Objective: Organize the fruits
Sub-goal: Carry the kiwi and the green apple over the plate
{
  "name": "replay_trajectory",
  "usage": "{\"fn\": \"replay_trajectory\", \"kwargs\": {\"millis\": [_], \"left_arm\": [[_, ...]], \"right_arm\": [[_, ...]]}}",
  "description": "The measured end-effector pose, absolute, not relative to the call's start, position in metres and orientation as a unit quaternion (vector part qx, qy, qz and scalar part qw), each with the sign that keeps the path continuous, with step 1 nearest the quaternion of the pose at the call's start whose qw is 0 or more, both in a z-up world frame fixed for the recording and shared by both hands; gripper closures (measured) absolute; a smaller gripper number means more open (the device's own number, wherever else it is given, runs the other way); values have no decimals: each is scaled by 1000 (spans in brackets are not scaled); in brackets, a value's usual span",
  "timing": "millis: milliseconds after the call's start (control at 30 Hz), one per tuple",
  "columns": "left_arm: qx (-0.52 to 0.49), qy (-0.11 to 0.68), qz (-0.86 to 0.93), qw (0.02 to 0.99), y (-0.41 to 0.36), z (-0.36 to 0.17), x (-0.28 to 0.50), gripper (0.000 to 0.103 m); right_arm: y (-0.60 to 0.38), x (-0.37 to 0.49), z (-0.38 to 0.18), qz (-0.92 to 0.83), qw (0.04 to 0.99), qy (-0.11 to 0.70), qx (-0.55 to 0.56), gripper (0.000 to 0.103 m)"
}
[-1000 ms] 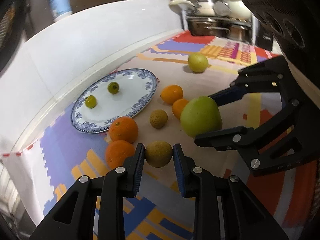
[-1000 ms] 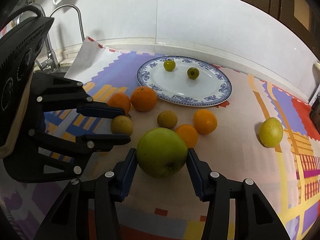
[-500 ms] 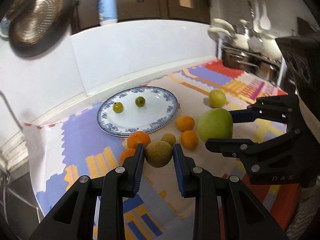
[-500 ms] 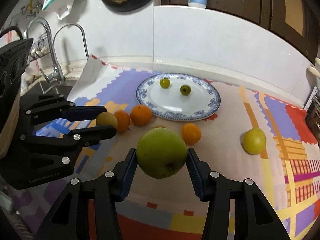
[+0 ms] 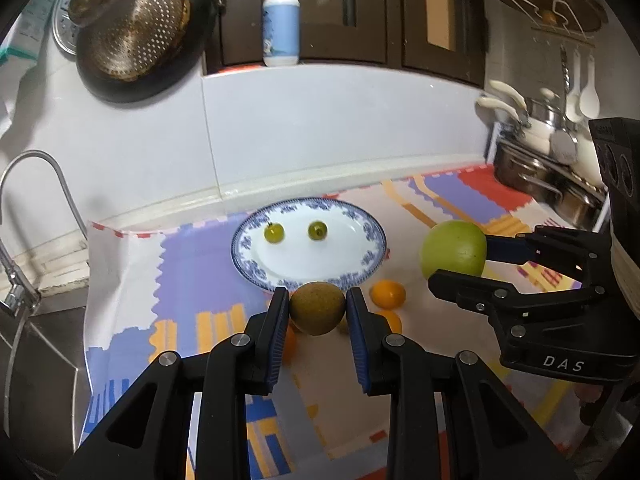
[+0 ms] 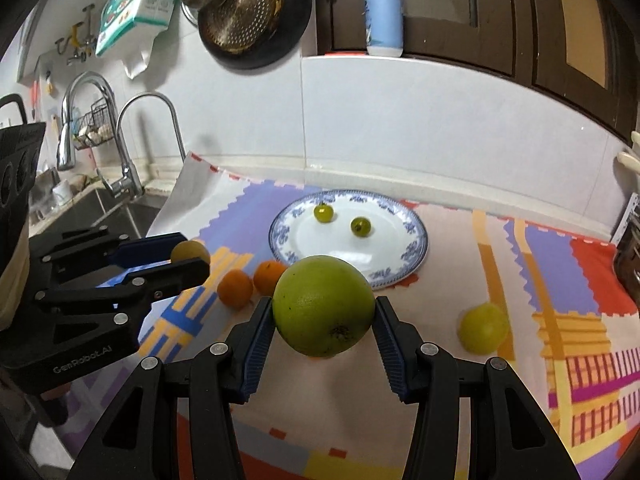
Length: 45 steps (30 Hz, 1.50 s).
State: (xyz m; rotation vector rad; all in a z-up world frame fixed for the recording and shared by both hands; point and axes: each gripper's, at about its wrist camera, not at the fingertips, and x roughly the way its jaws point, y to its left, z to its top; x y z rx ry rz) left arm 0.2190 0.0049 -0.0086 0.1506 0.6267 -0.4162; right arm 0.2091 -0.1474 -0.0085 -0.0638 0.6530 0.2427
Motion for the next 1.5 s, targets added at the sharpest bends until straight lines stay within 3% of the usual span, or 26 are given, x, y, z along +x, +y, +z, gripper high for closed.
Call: {"fn": "replay_trajectory", "kwargs": {"millis": [833, 1500], "left_arm": [[68, 292, -189, 935, -13, 22, 309, 74], [71, 365, -217, 903, -38, -40, 434, 74]], "right_arm": [[-170, 302, 25, 103, 948, 300, -15, 53], [-183, 410, -29, 46, 921, 385, 42, 53]]}}
